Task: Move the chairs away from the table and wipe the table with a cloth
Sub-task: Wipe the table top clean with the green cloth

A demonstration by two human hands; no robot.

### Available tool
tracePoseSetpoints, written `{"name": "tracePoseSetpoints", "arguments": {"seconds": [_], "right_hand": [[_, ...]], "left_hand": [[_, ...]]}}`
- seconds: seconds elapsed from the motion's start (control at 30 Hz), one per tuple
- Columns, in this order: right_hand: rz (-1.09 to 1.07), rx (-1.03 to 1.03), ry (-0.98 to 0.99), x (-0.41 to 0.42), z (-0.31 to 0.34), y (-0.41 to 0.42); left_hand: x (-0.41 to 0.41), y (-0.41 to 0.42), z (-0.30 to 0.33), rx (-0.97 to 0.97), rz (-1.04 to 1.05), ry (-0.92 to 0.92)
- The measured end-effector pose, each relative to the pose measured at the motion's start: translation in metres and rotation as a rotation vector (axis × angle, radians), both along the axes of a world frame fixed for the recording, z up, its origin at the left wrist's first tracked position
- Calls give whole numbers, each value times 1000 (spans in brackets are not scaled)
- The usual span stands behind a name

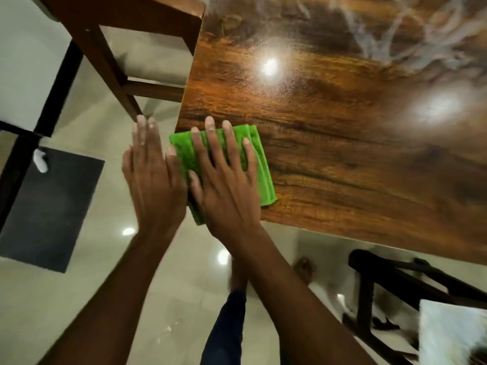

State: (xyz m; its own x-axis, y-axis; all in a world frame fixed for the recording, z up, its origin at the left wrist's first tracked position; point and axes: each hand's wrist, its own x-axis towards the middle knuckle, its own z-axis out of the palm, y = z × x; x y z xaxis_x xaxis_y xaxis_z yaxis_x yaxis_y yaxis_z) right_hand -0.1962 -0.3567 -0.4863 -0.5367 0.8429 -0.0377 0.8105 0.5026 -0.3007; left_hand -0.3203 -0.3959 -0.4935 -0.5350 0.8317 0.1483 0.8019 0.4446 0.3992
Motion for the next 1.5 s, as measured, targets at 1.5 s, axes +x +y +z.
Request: {"name": "tracePoseSetpoints", "arguments": {"seconds": [1.5], "right_hand": [[-384, 97, -39, 506, 6, 139]], "left_hand": [[367, 141, 0, -40, -756, 125]]}}
